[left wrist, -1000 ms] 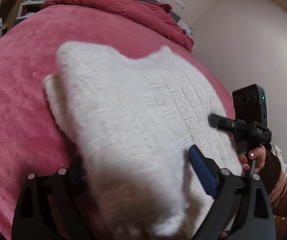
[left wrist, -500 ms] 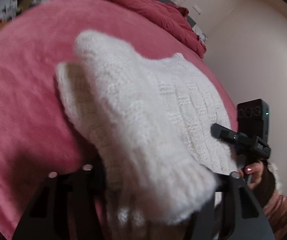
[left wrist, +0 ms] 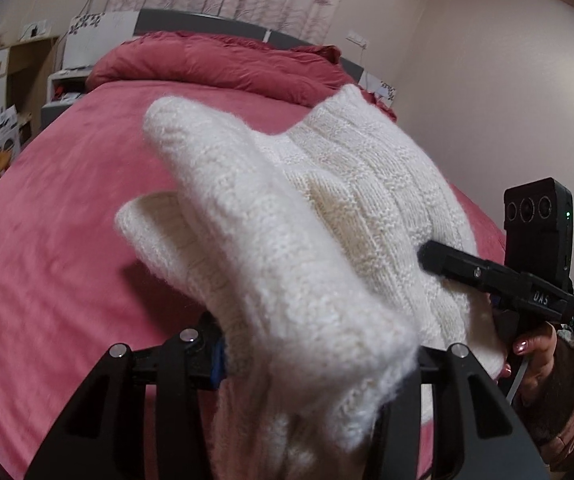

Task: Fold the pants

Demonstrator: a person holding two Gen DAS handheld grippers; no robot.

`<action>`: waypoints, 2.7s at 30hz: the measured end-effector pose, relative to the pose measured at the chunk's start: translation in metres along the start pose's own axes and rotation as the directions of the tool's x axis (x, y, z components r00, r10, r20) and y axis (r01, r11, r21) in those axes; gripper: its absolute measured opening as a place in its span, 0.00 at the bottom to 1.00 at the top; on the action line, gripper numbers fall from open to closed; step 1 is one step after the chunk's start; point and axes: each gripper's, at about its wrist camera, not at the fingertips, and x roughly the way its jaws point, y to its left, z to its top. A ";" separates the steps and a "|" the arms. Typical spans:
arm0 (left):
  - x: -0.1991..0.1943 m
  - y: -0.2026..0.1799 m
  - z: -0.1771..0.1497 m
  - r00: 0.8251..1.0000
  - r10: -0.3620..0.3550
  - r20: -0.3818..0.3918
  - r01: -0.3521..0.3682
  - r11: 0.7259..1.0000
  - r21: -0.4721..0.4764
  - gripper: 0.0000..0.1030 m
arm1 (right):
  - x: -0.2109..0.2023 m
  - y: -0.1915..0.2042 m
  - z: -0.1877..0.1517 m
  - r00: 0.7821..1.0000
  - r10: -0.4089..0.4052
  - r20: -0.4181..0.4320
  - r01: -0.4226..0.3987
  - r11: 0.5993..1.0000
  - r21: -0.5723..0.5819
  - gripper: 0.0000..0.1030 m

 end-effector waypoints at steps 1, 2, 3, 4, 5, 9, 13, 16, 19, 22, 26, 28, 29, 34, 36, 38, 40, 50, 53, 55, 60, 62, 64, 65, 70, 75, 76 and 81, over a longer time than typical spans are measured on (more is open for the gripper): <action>0.002 -0.002 0.001 1.000 0.002 0.004 -0.002 1.000 0.006 0.44 | -0.003 -0.004 0.005 1.000 -0.013 0.014 0.013 1.000 -0.003 0.65; 0.007 -0.005 0.006 1.000 0.003 0.010 -0.003 1.000 0.013 0.44 | -0.006 -0.010 0.010 0.999 -0.027 0.027 0.027 1.000 -0.003 0.65; 0.015 -0.008 0.012 1.000 0.005 0.016 -0.005 1.000 0.016 0.44 | -0.008 -0.014 0.014 0.998 -0.042 0.040 0.042 0.999 0.003 0.65; 0.019 -0.010 0.016 1.000 0.006 0.021 -0.006 1.000 0.018 0.44 | -0.009 -0.022 0.018 0.997 -0.061 0.053 0.061 0.998 0.016 0.65; 0.027 -0.012 0.021 1.000 0.009 0.022 -0.010 1.000 0.026 0.44 | -0.010 -0.028 0.021 0.995 -0.077 0.059 0.075 0.997 0.027 0.65; 0.053 -0.019 0.036 1.000 0.021 0.021 -0.022 0.998 0.059 0.44 | -0.011 -0.051 0.034 0.989 -0.124 0.083 0.119 0.991 0.056 0.65; 0.066 -0.020 0.050 0.999 0.012 0.043 -0.015 0.998 0.057 0.44 | -0.008 -0.062 0.045 0.984 -0.131 0.121 0.122 0.989 0.078 0.65; 0.075 -0.016 0.054 0.999 0.010 0.049 -0.012 0.999 0.039 0.44 | -0.003 -0.075 0.052 0.981 -0.138 0.140 0.131 0.990 0.061 0.65; 0.094 -0.004 0.054 1.000 0.008 0.024 -0.008 1.000 -0.004 0.45 | 0.009 -0.098 0.053 0.980 -0.172 0.102 0.165 0.984 0.074 0.66; 0.126 0.012 0.045 0.996 0.048 -0.069 -0.052 0.997 -0.049 0.51 | 0.028 -0.133 0.048 0.967 -0.254 -0.007 0.253 0.959 0.131 0.68; 0.133 0.039 0.027 0.998 0.012 -0.057 -0.023 0.982 -0.189 0.77 | 0.030 -0.156 0.039 0.973 -0.227 -0.034 0.229 0.950 0.212 0.79; 0.128 0.043 0.020 0.998 0.000 -0.055 -0.012 0.975 -0.220 0.79 | 0.031 -0.149 0.041 0.970 -0.241 -0.040 0.244 0.949 0.198 0.79; 0.125 0.043 0.018 0.998 0.009 -0.054 -0.021 0.975 -0.223 0.83 | 0.032 -0.144 0.041 0.967 -0.253 -0.043 0.256 0.947 0.194 0.79; 0.085 0.028 -0.001 0.988 0.151 -0.014 -0.150 0.967 -0.206 0.88 | 0.007 -0.121 0.040 0.936 -0.351 -0.012 0.345 0.912 0.221 0.79; 0.064 0.015 -0.004 0.980 0.192 0.051 -0.181 0.969 -0.170 0.88 | -0.013 -0.105 0.043 0.910 -0.408 0.079 0.388 0.903 0.185 0.79; 0.047 -0.006 -0.004 0.972 0.206 0.112 -0.195 0.975 -0.105 0.82 | -0.025 -0.097 0.046 0.903 -0.405 0.147 0.387 0.912 0.134 0.70; 0.039 -0.024 0.000 0.970 0.193 0.150 -0.188 0.981 -0.043 0.64 | -0.023 -0.080 0.050 0.914 -0.363 0.182 0.357 0.932 0.068 0.59; 0.122 -0.032 0.044 0.951 0.304 -0.051 -0.296 0.947 0.122 0.64 | 0.040 -0.090 0.053 0.909 -0.417 -0.013 0.417 0.909 -0.025 0.19; 0.120 -0.025 0.038 0.956 0.290 -0.037 -0.284 0.952 0.113 0.67 | 0.037 -0.095 0.053 0.928 -0.373 -0.014 0.373 0.928 0.021 0.19; 0.116 -0.028 0.037 0.958 0.286 -0.033 -0.281 0.954 0.102 0.68 | 0.034 -0.093 0.049 0.937 -0.350 0.005 0.349 0.937 0.006 0.21; 0.090 -0.033 0.027 0.956 0.286 -0.066 -0.286 0.958 0.015 0.97 | 0.013 -0.068 0.041 0.937 -0.342 0.071 0.345 0.938 -0.041 0.69; 0.080 -0.035 0.019 0.957 0.278 -0.084 -0.281 0.960 -0.023 0.98 | 0.001 -0.057 0.036 0.929 -0.357 0.092 0.362 0.932 -0.037 0.70; 0.077 -0.036 0.011 0.951 0.289 -0.106 -0.294 0.955 -0.034 0.98 | -0.004 -0.052 0.033 0.927 -0.366 0.086 0.369 0.929 -0.016 0.71; 0.074 -0.038 0.007 0.949 0.293 -0.115 -0.299 0.954 -0.035 0.98 | -0.007 -0.050 0.031 0.924 -0.375 0.083 0.376 0.927 0.001 0.76; 0.051 -0.059 -0.015 0.935 0.340 -0.098 -0.343 0.939 -0.007 0.98 | -0.020 -0.041 0.016 0.919 -0.391 0.060 0.390 0.920 0.027 0.86; 0.024 -0.072 -0.028 0.904 0.425 -0.049 -0.427 0.904 -0.028 0.98 | -0.035 -0.021 0.002 0.881 -0.459 0.117 0.465 0.885 -0.028 0.93; 0.018 -0.075 -0.030 0.889 0.456 -0.039 -0.457 0.889 -0.025 0.98 | -0.040 -0.016 -0.001 0.866 -0.481 0.137 0.489 0.871 -0.032 0.95; -0.004 -0.088 -0.041 0.857 0.515 0.000 -0.515 0.857 -0.017 0.98 | -0.052 -0.009 -0.013 0.823 -0.552 0.136 0.557 0.830 -0.001 0.97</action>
